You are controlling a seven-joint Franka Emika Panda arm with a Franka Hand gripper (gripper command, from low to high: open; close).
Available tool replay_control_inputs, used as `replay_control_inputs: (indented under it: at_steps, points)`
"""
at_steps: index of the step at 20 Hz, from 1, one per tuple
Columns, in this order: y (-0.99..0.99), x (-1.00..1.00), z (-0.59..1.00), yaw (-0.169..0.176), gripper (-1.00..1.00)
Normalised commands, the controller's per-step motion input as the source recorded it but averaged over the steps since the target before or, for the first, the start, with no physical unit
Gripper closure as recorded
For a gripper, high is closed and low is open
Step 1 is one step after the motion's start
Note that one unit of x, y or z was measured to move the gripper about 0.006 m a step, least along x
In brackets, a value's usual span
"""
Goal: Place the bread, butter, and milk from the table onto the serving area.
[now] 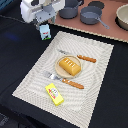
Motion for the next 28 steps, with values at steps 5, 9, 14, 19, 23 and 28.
replay_control_inputs:
  at_steps: [5, 9, 14, 19, 23, 28]
  points:
    - [0.1, -0.14, -0.26, -0.006, -1.0]
    - [0.08, -0.32, -0.36, 0.0, -1.0]
    - [0.11, -0.48, -0.28, -0.009, -1.0]
    - [0.15, -0.46, -0.27, -0.019, -1.0]
    - [0.14, -0.3, -0.31, -0.057, -1.0]
    - [0.13, -0.18, -0.26, -0.08, -1.0]
